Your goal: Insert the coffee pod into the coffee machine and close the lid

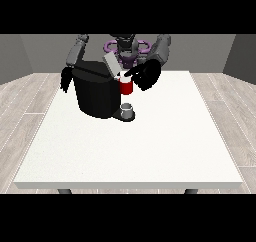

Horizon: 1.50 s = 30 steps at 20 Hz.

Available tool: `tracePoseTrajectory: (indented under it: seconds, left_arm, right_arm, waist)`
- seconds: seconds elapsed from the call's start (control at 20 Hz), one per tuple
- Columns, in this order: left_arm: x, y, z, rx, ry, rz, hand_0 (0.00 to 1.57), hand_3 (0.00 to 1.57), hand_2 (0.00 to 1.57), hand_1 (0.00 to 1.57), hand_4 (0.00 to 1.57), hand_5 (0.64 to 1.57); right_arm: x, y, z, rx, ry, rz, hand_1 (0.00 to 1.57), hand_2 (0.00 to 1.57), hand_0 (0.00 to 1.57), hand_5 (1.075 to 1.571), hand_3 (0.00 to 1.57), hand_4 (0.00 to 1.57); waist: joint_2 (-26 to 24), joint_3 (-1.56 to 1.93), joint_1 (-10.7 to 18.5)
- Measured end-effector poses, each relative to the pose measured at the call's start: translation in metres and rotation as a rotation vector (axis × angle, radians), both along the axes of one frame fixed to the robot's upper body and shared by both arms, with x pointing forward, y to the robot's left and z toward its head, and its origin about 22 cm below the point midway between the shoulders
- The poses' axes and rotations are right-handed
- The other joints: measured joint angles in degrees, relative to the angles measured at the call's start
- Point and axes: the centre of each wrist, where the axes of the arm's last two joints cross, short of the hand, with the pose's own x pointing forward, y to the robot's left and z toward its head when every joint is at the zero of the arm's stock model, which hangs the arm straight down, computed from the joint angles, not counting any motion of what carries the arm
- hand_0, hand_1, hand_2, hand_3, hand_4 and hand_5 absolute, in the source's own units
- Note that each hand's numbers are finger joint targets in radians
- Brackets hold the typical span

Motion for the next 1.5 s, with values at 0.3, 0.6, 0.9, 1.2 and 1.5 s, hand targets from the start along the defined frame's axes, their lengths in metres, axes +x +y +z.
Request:
tracePoseTrajectory:
  seconds: [0.3, 0.6, 0.9, 1.2, 1.5]
  left_arm:
    - [0.002, -0.012, -0.007, -0.025, -0.019, -0.032, 0.00, 0.00, 0.00, 0.00, 0.00, 1.571]
    - [-0.003, -0.044, -0.059, -0.155, 0.017, -0.203, 0.00, 0.00, 0.00, 0.00, 0.00, 1.571]
    - [-0.027, -0.053, -0.154, -0.349, 0.122, -0.301, 0.00, 0.00, 0.00, 0.00, 0.00, 1.571]
    - [-0.081, -0.032, -0.261, -0.548, 0.260, -0.317, 0.00, 0.00, 0.00, 0.00, 0.37, 1.571]
    - [-0.146, 0.006, -0.334, -0.657, 0.409, -0.192, 0.00, 0.00, 0.00, 0.00, 0.23, 1.571]
  right_arm:
    - [0.004, -0.003, -0.002, 0.019, 0.008, -0.016, 0.00, 0.00, 0.00, 1.571, 0.00, 0.29]
    - [-0.018, -0.042, -0.039, 0.066, 0.081, -0.118, 0.00, 0.00, 0.00, 1.571, 0.00, 0.31]
    - [-0.063, -0.073, -0.084, 0.104, 0.182, -0.224, 0.00, 0.00, 0.00, 1.571, 0.00, 0.28]
    - [-0.113, -0.080, -0.118, 0.104, 0.282, -0.259, 0.00, 0.00, 0.00, 1.571, 0.00, 0.08]
    - [-0.134, -0.038, -0.128, 0.061, 0.346, -0.153, 0.00, 0.00, 0.00, 1.571, 0.00, 0.00]
  waist:
    - [-0.10, -0.01, 1.17]
    - [-3.84, 0.00, 7.25]
    - [-11.15, -0.04, 14.27]
    - [-21.44, -0.09, 18.15]
    - [-31.72, -0.12, 16.89]
